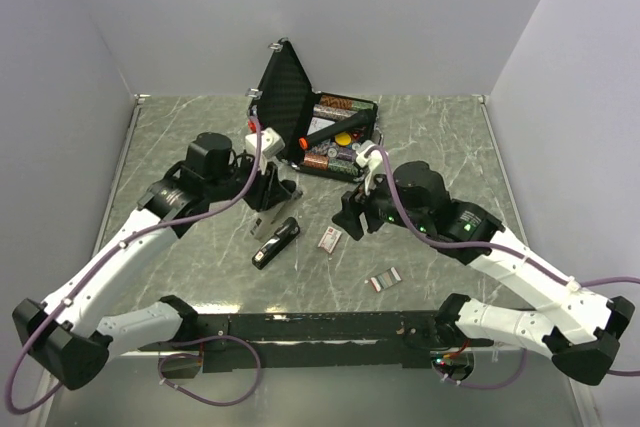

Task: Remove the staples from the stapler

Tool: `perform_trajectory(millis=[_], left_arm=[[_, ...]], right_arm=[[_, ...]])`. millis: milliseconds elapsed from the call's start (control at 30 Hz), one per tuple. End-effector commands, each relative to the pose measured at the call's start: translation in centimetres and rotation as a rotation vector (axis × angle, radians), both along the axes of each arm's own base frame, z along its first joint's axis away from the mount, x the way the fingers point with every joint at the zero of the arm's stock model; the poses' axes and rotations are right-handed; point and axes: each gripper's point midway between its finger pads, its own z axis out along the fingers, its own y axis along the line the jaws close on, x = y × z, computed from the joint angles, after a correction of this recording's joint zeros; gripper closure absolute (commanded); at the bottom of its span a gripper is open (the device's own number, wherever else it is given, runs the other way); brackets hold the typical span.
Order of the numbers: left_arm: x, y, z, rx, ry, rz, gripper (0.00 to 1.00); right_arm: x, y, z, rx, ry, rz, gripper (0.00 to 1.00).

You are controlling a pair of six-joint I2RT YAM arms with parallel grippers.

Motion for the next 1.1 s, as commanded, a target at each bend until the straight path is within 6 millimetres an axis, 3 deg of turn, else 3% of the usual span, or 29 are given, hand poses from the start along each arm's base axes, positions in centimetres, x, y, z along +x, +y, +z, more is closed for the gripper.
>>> perform_trajectory(millis=[0, 300, 633, 1067], left_arm=[[-4.3, -1.8, 2.7, -0.121, -0.018, -0.24, 0.99], [-8.3, -2.3, 4.4, -0.23, -0.044, -0.428, 0.99], [-10.6, -2.4, 5.4, -0.298, -0.051, -0.529, 0.99], [-11.1, -2.5, 5.4, -0.314, -0.045, -0.558, 0.99]], right_arm=[[-1.5, 0.8, 3.3, 0.002, -0.112, 0.183, 0.28], [-5.6, 3.2, 5.8, 0.059, -0.11, 0.501, 0.29], [-5.6, 5.4, 5.1, 0.058, -0.091, 0.605, 0.32], [-5.9, 6.7, 4.9, 0.102, -0.083, 0.672, 0.42]])
